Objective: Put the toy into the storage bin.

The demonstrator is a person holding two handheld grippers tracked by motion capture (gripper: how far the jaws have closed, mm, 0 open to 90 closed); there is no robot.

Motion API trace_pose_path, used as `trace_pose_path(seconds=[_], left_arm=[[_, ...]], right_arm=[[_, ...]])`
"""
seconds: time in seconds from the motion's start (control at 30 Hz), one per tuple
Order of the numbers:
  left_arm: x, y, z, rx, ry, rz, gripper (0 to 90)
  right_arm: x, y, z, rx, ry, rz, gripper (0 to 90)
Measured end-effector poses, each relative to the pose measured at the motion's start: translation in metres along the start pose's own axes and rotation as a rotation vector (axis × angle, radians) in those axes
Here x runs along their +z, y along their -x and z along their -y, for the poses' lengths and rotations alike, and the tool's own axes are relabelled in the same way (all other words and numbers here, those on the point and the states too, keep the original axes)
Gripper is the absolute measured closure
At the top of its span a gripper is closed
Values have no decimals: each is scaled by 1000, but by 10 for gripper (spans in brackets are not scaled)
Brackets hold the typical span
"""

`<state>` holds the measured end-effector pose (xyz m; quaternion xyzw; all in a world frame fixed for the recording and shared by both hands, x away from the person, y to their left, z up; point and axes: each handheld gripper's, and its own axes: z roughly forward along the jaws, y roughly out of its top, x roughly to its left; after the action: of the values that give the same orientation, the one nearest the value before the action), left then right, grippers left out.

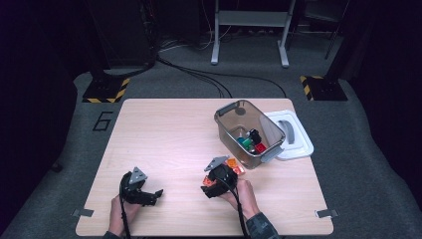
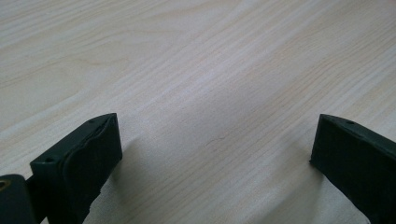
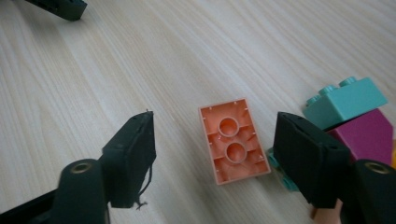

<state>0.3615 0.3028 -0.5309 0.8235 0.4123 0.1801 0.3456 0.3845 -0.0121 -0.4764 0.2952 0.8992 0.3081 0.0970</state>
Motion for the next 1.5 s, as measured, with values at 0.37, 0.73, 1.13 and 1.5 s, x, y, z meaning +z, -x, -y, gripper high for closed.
trace_pose_path(seconds=[0.37,0.73,1.13,1.5], left_arm=[[0,0,0,0,3,-3,16],[0,0,0,0,2,-1,16],[0,0,0,0,1,-1,16],[0,0,0,0,2,-5,16]], right_arm=[[5,4,5,-24,-5,52,430],[16,8,11,-21,-56,78,446],[13,7,17,-16,-31,108,585],[-9,12,14,15,38,111,586]])
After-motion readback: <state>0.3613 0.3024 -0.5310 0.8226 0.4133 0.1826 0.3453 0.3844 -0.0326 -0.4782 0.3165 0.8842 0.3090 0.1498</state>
